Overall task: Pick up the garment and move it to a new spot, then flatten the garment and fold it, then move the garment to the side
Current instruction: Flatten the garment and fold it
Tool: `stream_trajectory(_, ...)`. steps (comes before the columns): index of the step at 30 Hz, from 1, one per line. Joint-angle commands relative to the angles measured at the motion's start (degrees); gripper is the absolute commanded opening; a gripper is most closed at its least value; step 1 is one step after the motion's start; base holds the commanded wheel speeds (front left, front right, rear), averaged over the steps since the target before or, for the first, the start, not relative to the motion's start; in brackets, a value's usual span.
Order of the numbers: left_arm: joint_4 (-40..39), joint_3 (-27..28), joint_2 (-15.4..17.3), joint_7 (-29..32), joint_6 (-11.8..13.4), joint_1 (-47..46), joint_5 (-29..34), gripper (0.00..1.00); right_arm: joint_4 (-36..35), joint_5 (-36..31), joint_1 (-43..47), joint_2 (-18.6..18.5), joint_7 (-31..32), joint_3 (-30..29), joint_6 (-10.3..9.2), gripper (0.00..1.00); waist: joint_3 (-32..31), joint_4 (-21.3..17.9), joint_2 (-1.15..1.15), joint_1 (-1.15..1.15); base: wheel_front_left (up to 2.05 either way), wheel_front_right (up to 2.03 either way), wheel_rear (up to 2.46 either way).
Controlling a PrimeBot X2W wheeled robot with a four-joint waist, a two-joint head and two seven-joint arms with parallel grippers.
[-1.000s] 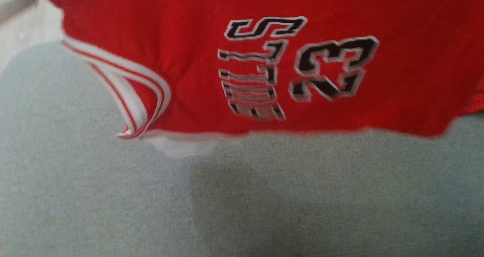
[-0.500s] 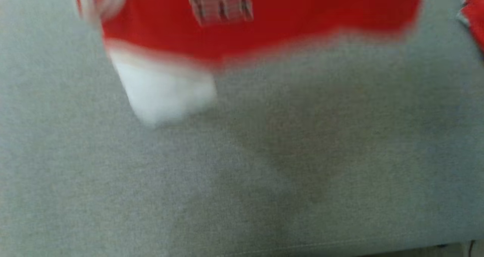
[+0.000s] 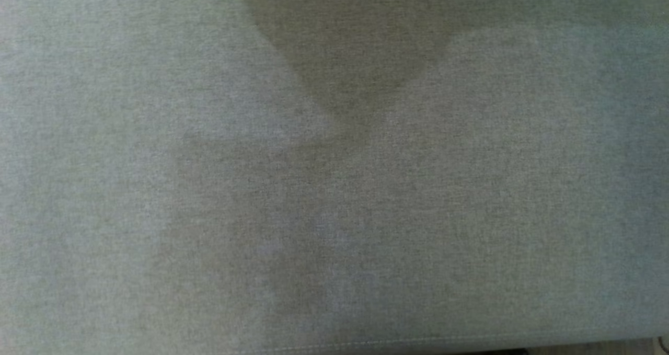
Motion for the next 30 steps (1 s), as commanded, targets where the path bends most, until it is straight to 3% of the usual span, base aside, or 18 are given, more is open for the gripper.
stream_trajectory(1, -3.8, 2.0, 4.8, 0.1, 0.1, 2.1, -0.9, 0.00, -1.7, 0.5, 2.7, -0.8, -0.6, -0.6, 0.39, 0.00, -0.1, 0.2, 0.00, -0.01, 0.00, 0.00, 0.00)
stream_trajectory(5, -10.9, 1.3, 9.2, 0.1, 0.1, 16.1, -2.0, 0.00, -4.4, 0.7, 11.4, -1.8, -0.6, -2.7, 0.39, 0.00, -1.2, 0.3, 0.00, -0.01, 0.00, 0.00, 0.00)
stream_trajectory(6, -10.9, 1.3, 9.2, 0.1, 0.1, 16.1, -2.0, 0.00, -4.4, 0.7, 11.4, -1.8, -0.6, -2.7, 0.39, 0.00, -1.2, 0.3, 0.00, -0.01, 0.00, 0.00, 0.00)
stream_trajectory(10, -15.3, 0.9, 11.7, 0.1, 0.1, 31.3, -2.0, 0.00, -7.4, 0.7, 22.8, -2.9, -0.6, -5.4, 0.39, 0.00, -4.1, 0.3, 0.00, -0.01, 0.00, 0.00, 0.00)
stream_trajectory(20, -17.8, 1.8, 9.1, 0.1, 0.1, 58.9, 1.1, 0.00, -15.6, -0.9, 51.9, -2.0, -0.6, -15.6, 0.39, 0.00, -12.9, 0.1, 0.00, -0.01, 0.00, 0.00, 0.00)
stream_trajectory(27, -19.7, 1.0, 8.5, 0.1, 0.1, 69.1, -0.6, 0.00, -21.3, -2.9, 66.5, -0.4, -0.2, -20.2, 0.39, 0.00, -16.0, 0.0, 0.00, -0.01, 0.00, 0.00, 0.00)
stream_trajectory(30, -20.6, -0.7, 10.0, 0.1, 0.1, 71.6, -2.9, 0.00, -23.8, -3.9, 71.3, 0.3, 0.6, -21.8, 0.39, 0.00, -16.8, 0.0, 0.00, -0.01, 0.00, 0.00, 0.00)
